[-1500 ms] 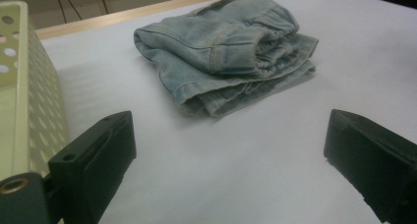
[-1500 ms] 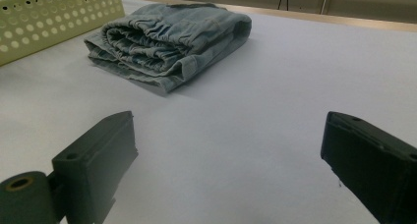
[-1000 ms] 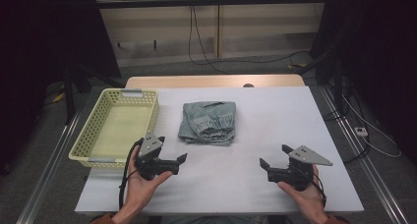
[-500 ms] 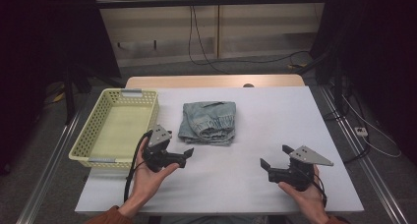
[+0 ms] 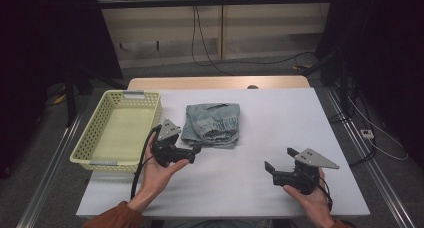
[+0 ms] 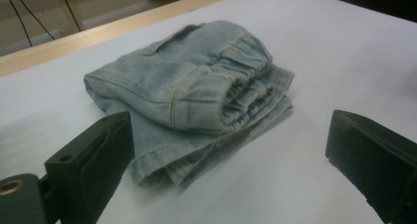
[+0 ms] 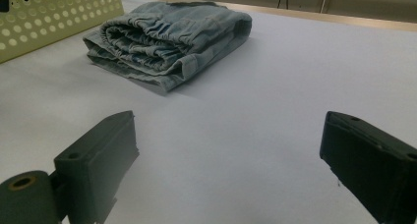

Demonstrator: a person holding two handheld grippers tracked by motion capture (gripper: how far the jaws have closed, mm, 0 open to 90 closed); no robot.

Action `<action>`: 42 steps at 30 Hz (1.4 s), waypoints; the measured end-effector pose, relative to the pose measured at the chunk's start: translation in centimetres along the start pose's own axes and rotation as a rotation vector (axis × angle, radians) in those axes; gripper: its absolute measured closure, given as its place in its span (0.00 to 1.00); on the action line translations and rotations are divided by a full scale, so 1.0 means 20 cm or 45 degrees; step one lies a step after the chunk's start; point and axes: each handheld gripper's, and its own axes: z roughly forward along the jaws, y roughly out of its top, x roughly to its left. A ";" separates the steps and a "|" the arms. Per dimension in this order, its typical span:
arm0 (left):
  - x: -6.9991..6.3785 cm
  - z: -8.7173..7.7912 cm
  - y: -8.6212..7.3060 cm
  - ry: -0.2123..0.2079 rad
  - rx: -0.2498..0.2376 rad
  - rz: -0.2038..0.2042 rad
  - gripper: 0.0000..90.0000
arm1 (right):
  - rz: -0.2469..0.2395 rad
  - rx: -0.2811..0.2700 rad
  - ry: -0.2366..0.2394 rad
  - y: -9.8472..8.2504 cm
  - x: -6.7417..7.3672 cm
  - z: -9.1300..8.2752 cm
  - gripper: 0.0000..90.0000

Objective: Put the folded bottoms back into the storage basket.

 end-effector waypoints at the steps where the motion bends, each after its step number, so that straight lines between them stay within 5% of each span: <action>1: 0.00 0.01 0.00 0.006 0.005 0.004 0.05 | 0.000 0.000 0.000 0.00 0.00 0.00 0.08; 24: 0.10 0.11 0.10 0.052 0.001 -0.072 0.06 | -0.008 0.003 0.006 0.00 0.00 0.00 0.08; 28: 0.14 0.15 0.11 0.082 -0.022 -0.071 0.09 | -0.010 0.002 0.007 0.00 0.00 0.00 0.08; 31: 0.17 0.19 0.11 0.062 0.002 -0.133 0.06 | -0.009 0.003 0.009 0.00 0.00 0.00 0.08; 34: 0.17 0.23 0.12 0.104 0.007 -0.105 0.07 | -0.008 0.004 0.006 0.00 0.00 0.00 0.07; 42: 0.26 0.35 0.13 0.164 0.064 -0.154 0.08 | -0.008 0.005 0.011 0.00 0.00 0.00 0.07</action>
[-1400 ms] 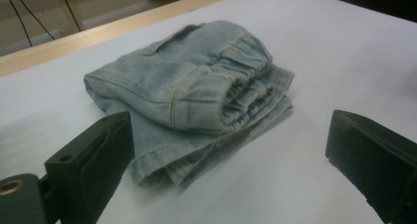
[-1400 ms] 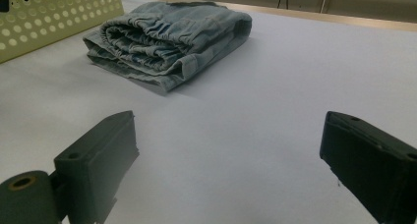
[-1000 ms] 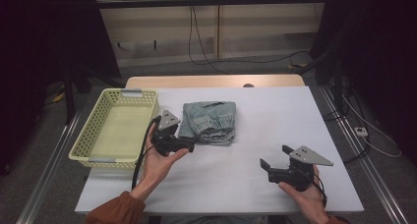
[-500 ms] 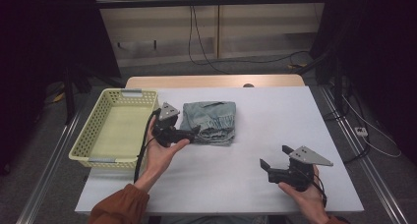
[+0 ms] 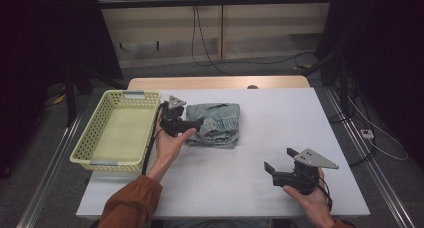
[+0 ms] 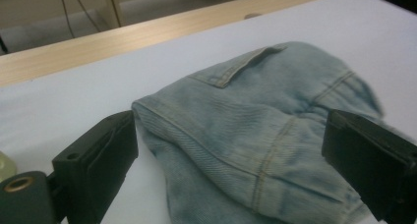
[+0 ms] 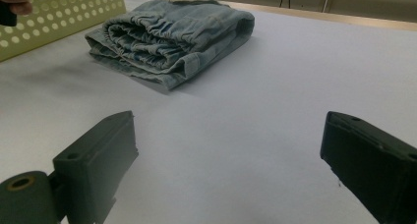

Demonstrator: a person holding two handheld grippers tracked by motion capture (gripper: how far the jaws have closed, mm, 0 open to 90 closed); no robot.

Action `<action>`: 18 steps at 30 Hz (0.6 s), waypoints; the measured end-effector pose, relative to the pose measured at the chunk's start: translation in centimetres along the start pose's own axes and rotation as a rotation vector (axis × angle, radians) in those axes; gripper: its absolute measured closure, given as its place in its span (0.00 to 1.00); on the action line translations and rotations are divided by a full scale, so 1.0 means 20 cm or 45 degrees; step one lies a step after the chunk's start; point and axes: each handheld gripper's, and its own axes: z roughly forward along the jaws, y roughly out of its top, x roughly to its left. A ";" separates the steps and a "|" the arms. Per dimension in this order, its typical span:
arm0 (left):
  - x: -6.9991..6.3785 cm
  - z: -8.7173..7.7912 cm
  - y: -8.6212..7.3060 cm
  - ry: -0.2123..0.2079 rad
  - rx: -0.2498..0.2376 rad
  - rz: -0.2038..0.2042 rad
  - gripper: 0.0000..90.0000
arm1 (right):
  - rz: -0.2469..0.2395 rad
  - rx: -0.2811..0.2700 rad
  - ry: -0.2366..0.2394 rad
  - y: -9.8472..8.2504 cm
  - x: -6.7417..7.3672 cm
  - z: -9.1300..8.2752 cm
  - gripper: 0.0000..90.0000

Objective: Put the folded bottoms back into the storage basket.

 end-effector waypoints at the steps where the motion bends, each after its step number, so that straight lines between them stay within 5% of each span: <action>1: 0.01 0.01 0.00 0.004 0.013 -0.002 0.08 | 0.001 -0.001 0.001 0.00 0.00 0.00 0.07; 11: 0.03 0.06 0.05 0.023 0.025 0.001 0.07 | -0.001 0.002 0.003 0.00 0.00 0.00 0.08; 14: 0.03 0.07 0.06 0.017 0.037 -0.048 0.08 | 0.001 0.000 0.001 0.00 0.00 0.00 0.08; 18: 0.02 0.10 0.08 0.049 0.048 -0.016 0.11 | -0.001 0.015 0.003 0.00 0.00 0.00 0.08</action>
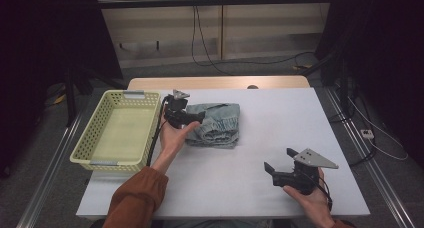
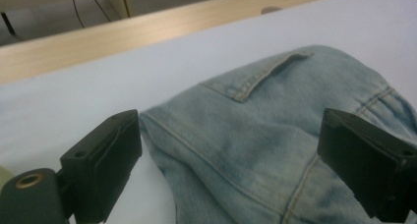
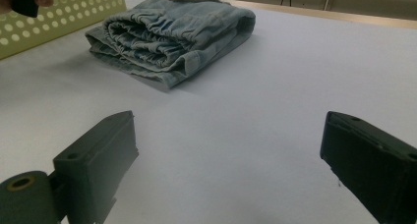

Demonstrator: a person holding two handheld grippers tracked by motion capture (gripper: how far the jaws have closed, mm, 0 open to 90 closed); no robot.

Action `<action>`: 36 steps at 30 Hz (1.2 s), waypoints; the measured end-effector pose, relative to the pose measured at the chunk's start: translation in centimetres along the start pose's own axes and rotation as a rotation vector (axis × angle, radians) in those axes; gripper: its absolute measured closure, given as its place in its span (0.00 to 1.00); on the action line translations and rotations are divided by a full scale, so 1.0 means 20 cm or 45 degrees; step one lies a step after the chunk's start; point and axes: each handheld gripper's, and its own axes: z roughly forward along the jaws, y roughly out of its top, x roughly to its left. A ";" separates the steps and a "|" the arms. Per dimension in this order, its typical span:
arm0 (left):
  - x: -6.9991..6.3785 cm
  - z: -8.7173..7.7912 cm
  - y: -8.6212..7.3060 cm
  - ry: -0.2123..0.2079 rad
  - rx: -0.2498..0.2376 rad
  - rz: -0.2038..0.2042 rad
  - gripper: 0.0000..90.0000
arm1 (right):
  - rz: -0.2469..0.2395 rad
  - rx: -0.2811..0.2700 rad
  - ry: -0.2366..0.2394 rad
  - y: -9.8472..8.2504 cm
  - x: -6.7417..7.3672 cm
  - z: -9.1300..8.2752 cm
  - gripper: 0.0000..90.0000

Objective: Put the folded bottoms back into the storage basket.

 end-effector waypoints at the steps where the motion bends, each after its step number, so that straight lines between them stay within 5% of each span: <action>1: 0.00 0.01 0.00 0.001 -0.009 -0.004 0.11 | -0.002 0.001 0.001 0.00 0.00 0.00 0.08; 10: 0.00 0.16 -0.06 -0.031 0.094 -0.028 0.13 | -0.002 0.006 0.002 0.00 0.00 0.00 0.08; 12: 0.00 0.18 -0.07 0.018 0.127 0.003 0.15 | -0.003 0.003 0.004 0.00 0.00 0.00 0.08; 17: 0.05 0.22 -0.11 0.058 0.222 -0.041 0.16 | -0.005 0.005 0.004 0.00 0.00 0.00 0.08; 26: 0.10 0.23 -0.15 -0.037 0.326 -0.271 0.18 | -0.005 0.011 0.005 0.00 0.00 0.00 0.08; 28: 0.10 0.23 -0.15 -0.042 0.325 -0.247 0.18 | -0.004 0.012 0.007 -0.01 0.00 0.00 0.08; 33: 0.10 0.22 -0.14 -0.076 0.373 -0.280 0.20 | -0.009 0.015 0.003 -0.01 0.01 0.00 0.08; 36: 0.09 0.21 -0.14 -0.160 0.382 -0.294 0.35 | -0.008 0.017 0.002 0.00 0.01 0.00 0.08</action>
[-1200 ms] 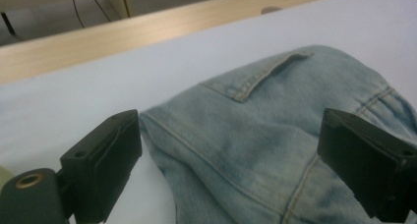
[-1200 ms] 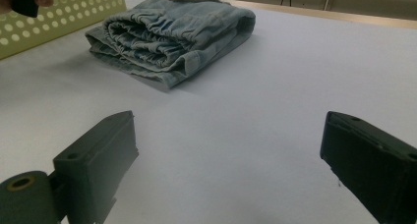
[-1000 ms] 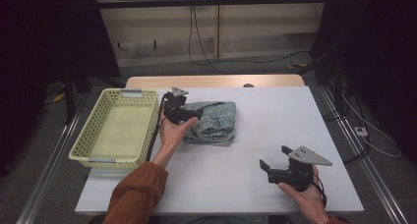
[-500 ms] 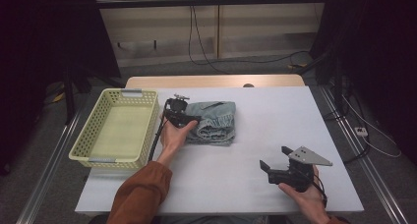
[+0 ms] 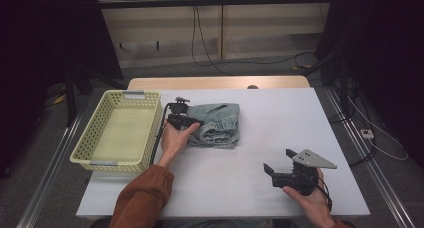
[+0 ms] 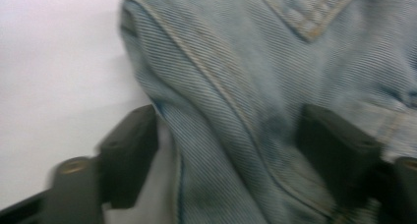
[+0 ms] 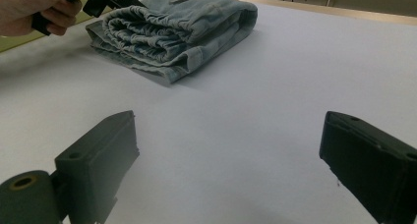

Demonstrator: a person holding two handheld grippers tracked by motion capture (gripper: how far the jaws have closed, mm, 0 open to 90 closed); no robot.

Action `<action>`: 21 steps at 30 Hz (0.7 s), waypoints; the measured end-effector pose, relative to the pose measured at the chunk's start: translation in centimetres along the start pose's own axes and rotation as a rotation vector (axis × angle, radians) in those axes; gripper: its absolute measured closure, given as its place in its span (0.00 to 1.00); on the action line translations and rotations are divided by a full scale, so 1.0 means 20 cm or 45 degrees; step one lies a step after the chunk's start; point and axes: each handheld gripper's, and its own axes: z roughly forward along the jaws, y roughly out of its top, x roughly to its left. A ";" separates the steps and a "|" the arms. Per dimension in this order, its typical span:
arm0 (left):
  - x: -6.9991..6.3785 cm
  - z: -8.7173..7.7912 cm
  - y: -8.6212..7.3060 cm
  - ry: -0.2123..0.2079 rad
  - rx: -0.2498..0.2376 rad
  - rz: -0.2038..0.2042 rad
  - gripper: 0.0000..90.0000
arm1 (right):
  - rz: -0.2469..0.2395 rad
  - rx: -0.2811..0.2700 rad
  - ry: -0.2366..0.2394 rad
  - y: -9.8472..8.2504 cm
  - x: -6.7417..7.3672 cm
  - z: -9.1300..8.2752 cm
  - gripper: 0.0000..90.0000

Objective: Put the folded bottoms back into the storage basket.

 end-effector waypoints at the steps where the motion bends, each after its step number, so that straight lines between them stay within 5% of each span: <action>1: 0.00 0.00 0.00 -0.019 0.002 0.014 0.42 | -0.003 0.002 0.000 0.00 0.00 0.00 0.08; 6: -0.01 0.00 -0.01 -0.095 0.017 0.005 0.60 | -0.004 0.002 -0.002 0.00 0.00 0.00 0.08; 13: -0.03 -0.01 0.00 -0.100 0.013 0.029 0.76 | -0.004 0.003 0.001 0.00 0.00 0.00 0.08; 21: -0.02 -0.05 0.01 -0.127 0.004 0.063 0.81 | -0.003 0.005 0.001 0.00 -0.01 0.00 0.08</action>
